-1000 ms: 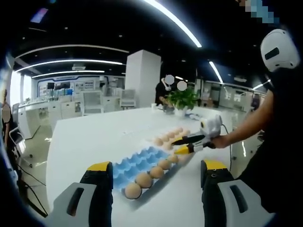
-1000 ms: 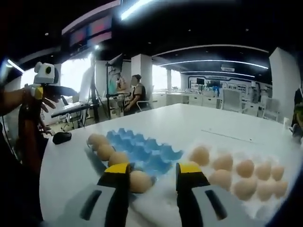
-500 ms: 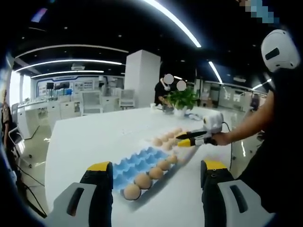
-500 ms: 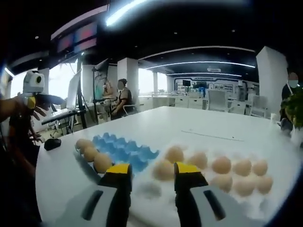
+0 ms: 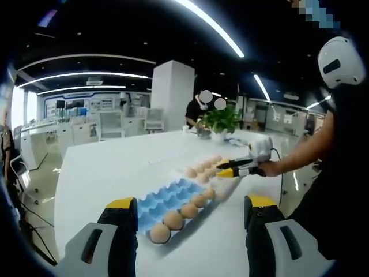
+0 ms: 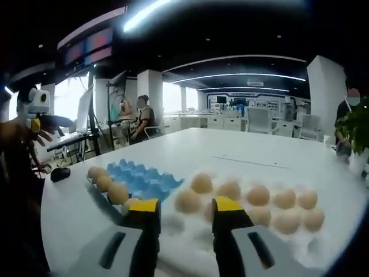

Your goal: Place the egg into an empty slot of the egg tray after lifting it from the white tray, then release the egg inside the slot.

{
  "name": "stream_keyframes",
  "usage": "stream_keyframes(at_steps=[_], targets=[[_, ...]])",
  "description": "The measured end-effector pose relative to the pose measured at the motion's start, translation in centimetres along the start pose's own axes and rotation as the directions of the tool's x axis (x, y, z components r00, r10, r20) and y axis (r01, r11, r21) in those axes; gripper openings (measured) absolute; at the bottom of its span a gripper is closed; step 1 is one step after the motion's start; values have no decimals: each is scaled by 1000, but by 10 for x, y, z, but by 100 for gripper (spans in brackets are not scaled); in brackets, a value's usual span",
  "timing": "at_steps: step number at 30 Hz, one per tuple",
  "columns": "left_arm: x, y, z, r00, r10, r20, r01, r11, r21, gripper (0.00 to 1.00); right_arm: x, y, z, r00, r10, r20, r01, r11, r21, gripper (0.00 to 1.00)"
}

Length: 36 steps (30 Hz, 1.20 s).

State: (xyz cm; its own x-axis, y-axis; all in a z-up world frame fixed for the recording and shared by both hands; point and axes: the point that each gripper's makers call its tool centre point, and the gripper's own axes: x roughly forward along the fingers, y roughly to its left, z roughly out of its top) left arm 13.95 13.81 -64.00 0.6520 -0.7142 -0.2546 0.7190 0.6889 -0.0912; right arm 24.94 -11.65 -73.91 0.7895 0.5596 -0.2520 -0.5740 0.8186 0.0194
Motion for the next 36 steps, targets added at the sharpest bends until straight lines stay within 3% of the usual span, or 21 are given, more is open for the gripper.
stream_keyframes(at_steps=[9,15,33,36], targets=[[1,1,-2,1000,-1,-5,1,1000,-1,76,25,2,5,1000,3,-4,-3,1000,-23,34],[-2,4,-1,1000,11,-7,-11,1000,-3,76,41,2,-4,999,12,-40,-14,999,-29,34],[-1,9,-1,1000,26,-10,-26,1000,-8,76,56,5,-9,997,21,-80,-26,998,-60,29],[2,8,0,1000,23,-11,-23,1000,-7,76,59,7,-13,994,3,-112,-11,997,-70,28]])
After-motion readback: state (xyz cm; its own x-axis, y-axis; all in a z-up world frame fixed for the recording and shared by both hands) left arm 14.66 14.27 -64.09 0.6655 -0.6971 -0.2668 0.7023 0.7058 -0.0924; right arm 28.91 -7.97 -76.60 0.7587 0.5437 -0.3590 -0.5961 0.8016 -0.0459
